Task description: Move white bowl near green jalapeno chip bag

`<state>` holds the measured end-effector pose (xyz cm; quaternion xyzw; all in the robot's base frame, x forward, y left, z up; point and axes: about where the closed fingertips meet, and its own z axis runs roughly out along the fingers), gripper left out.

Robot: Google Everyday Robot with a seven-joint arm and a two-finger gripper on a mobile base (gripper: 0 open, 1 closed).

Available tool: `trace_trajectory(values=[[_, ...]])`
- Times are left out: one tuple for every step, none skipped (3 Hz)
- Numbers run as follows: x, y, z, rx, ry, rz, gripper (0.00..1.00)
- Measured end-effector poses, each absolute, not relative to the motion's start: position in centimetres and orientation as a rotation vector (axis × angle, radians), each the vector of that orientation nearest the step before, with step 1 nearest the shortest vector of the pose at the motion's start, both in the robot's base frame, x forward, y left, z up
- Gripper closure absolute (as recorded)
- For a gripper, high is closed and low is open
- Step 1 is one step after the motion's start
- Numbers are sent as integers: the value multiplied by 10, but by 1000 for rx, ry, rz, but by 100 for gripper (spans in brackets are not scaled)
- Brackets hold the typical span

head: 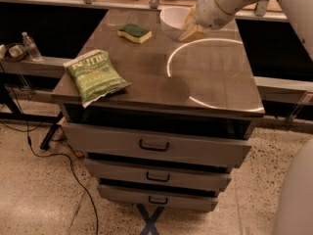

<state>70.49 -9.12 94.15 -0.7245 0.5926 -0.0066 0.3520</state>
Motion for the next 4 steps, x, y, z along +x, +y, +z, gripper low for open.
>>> trace_trajectory(values=[[691,-40,941,-1990,1391,-11,100],[677,0,930,-2089,1288,0,100],[670,27,912,-2166,1229,5,100],[669,39,895,-2218,1217,7,87]])
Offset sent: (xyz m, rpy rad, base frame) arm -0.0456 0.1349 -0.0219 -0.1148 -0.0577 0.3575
